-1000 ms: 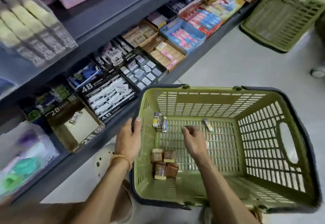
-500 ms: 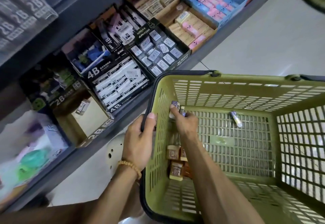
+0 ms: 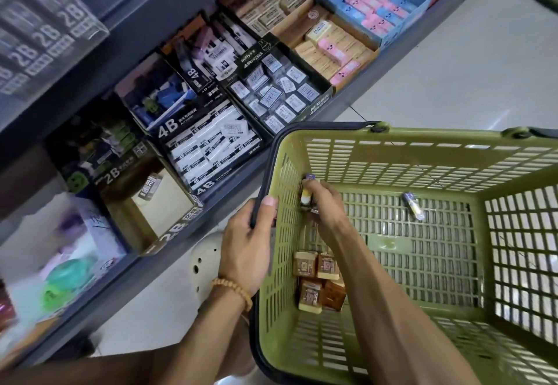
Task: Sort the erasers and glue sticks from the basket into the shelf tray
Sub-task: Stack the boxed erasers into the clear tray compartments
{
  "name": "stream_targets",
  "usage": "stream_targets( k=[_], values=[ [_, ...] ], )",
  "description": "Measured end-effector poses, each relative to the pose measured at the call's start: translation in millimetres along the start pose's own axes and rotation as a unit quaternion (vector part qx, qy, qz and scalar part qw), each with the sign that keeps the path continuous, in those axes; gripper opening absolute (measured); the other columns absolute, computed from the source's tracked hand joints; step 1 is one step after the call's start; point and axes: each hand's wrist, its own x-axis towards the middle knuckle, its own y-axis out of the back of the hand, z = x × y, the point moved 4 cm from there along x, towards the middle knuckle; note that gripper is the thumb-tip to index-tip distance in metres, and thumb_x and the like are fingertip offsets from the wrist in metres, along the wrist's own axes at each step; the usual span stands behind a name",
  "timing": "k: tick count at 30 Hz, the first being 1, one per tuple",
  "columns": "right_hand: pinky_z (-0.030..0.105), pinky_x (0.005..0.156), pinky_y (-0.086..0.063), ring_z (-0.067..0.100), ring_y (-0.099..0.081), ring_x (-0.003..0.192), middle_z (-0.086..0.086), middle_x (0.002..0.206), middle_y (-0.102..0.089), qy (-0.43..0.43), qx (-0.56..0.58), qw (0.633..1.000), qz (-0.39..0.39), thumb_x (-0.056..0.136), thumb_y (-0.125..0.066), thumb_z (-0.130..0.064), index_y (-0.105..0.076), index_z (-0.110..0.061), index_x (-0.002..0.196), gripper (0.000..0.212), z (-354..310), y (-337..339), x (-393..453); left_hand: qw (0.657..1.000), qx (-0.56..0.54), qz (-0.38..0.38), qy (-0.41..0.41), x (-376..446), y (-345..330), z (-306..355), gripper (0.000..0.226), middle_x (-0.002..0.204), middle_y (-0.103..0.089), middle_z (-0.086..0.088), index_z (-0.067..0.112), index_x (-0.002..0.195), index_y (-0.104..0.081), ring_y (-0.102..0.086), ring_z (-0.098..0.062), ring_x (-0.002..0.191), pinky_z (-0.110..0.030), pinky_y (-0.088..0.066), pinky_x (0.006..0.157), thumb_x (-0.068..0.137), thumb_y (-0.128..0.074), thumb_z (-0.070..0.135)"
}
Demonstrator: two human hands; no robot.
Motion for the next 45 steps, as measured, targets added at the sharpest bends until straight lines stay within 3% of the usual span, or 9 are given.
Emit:
stream_targets(
  k=[3,7,12,16,24,29,36,40,45],
  values=[
    [0.044,0.084,-0.050,0.023,-0.060,0.094,0.008,0.110,-0.064,0.003,0.016,0.999,-0.029,0.069,-0.066,-0.041,-0.057,-0.011,0.121,0.061,-3.4,-0.8,1.5,1.000,0.008,0.003,-0.002,0.5,0.5,-1.2,0.037,0.091,-0.070,0.010,0.033,0.090,-0.067,-0.064,-0.007,0.089,-0.037,-0.052,0.086,0.092,-0.041,0.058],
    [0.034,0.067,-0.043,0.019,-0.057,0.079,0.007,0.093,-0.060,0.002,0.052,0.996,-0.069,0.083,-0.059,-0.030,-0.059,-0.010,0.109,0.033,-0.6,5.1,0.2,1.000,0.004,0.004,0.003,0.9,-0.5,-2.4,0.055,0.096,-0.069,0.013,0.033,0.098,-0.068,-0.063,-0.007,0.095,-0.041,-0.052,0.090,0.080,-0.035,0.073],
    [0.039,0.075,-0.046,0.023,-0.057,0.086,0.008,0.091,-0.060,-0.035,0.166,0.976,-0.138,0.085,-0.049,-0.027,-0.056,-0.014,0.108,0.027,6.3,16.7,3.6,1.000,0.011,0.005,-0.002,-0.5,0.8,-1.2,0.054,0.090,-0.069,0.012,0.034,0.090,-0.067,-0.063,-0.004,0.088,-0.037,-0.052,0.088,0.078,-0.033,0.075],
    [0.039,0.070,-0.049,0.021,-0.060,0.075,0.004,0.078,-0.064,-0.017,0.080,0.993,-0.085,0.094,-0.064,-0.019,-0.063,-0.016,0.099,0.006,3.9,8.6,5.1,1.000,0.017,0.007,-0.008,-0.2,0.7,-1.8,0.059,0.087,-0.070,0.007,0.027,0.089,-0.067,-0.064,-0.008,0.086,-0.039,-0.052,0.086,0.079,-0.033,0.074],
    [0.048,0.079,-0.053,0.027,-0.062,0.081,0.009,0.088,-0.068,0.064,-0.035,0.997,-0.038,0.093,-0.066,-0.008,-0.064,-0.019,0.095,0.011,0.5,7.1,10.1,0.999,0.030,0.008,-0.008,0.6,-0.1,-1.9,0.055,0.089,-0.069,0.007,0.027,0.091,-0.067,-0.063,-0.007,0.086,-0.036,-0.052,0.085,0.083,-0.033,0.070],
    [0.043,0.069,-0.052,0.025,-0.059,0.077,0.015,0.094,-0.064,0.007,0.023,0.997,-0.069,0.098,-0.059,-0.009,-0.057,-0.008,0.099,0.002,-2.4,13.9,2.5,0.999,0.042,0.010,-0.012,-0.3,0.9,-1.5,0.070,0.089,-0.069,0.002,0.017,0.094,-0.067,-0.063,-0.010,0.085,-0.039,-0.053,0.084,0.079,-0.030,0.074],
    [0.050,0.083,-0.055,0.029,-0.047,0.097,0.015,0.107,-0.048,0.009,0.006,0.989,-0.145,0.099,-0.058,-0.010,-0.059,-0.011,0.111,0.013,-18.2,24.1,-23.9,0.998,0.059,0.007,-0.006,0.0,1.4,2.5,0.058,0.087,-0.067,-0.007,0.010,0.095,-0.066,-0.062,-0.018,0.085,-0.041,-0.052,0.080,0.094,-0.037,0.060],
    [0.058,0.089,-0.053,0.029,-0.054,0.096,0.016,0.103,-0.054,0.019,0.045,0.986,-0.161,0.097,-0.058,-0.007,-0.062,-0.014,0.106,0.012,-33.1,31.7,-56.3,0.998,0.070,-0.006,-0.001,-2.4,2.2,4.4,0.048,0.090,-0.067,-0.004,0.014,0.093,-0.064,-0.063,-0.018,0.087,-0.042,-0.051,0.082,0.097,-0.038,0.054],
    [0.044,0.075,-0.052,0.028,-0.061,0.087,0.016,0.098,-0.061,0.053,0.100,0.974,-0.199,0.081,-0.066,-0.014,-0.062,-0.016,0.109,0.028,-61.5,33.4,-106.9,0.997,0.070,0.028,-0.007,-11.5,23.2,23.4,0.015,0.099,-0.064,0.007,0.027,0.102,-0.060,-0.057,0.001,0.086,-0.007,-0.040,0.064,0.098,-0.049,0.037]
  ],
)
